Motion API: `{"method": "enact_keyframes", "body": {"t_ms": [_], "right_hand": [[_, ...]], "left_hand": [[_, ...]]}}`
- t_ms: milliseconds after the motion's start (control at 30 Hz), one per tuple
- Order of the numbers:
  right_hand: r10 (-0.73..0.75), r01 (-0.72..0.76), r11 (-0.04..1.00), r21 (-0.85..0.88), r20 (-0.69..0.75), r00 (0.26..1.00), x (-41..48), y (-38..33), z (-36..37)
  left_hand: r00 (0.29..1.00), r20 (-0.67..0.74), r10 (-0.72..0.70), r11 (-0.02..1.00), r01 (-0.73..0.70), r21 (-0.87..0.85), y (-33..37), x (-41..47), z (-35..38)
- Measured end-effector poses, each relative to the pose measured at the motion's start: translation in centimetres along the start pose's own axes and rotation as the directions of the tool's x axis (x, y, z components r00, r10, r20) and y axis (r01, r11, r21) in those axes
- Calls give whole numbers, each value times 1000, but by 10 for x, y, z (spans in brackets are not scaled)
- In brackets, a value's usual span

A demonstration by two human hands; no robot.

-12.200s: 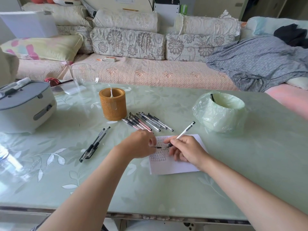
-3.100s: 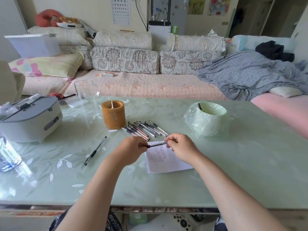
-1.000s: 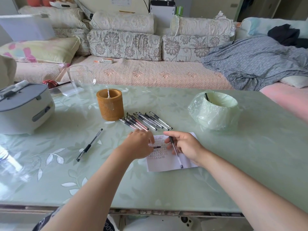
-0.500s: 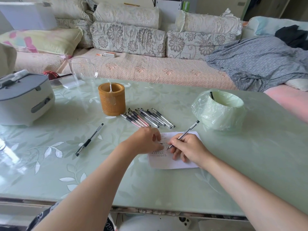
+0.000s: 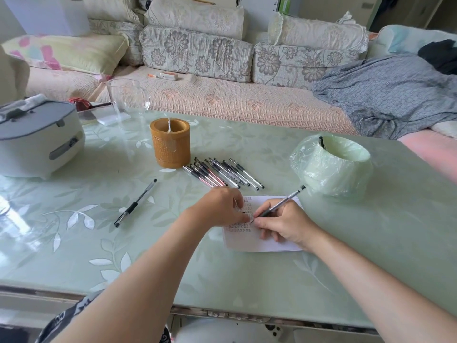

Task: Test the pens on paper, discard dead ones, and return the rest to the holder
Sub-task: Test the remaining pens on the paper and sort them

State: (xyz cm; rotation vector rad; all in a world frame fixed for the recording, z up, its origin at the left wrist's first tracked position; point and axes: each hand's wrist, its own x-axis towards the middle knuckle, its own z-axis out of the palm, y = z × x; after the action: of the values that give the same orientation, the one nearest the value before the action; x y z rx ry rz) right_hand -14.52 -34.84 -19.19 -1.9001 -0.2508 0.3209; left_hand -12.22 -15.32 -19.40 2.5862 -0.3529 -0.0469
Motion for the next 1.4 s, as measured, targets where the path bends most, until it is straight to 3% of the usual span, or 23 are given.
{"method": "enact_keyframes", "body": {"t_ms": [1400], "right_hand": [[-139,135,973,-188,-8,990,3,11,8]], "left_hand": [[1000,-29,-10,1000,10,2,-2,2,7]]}}
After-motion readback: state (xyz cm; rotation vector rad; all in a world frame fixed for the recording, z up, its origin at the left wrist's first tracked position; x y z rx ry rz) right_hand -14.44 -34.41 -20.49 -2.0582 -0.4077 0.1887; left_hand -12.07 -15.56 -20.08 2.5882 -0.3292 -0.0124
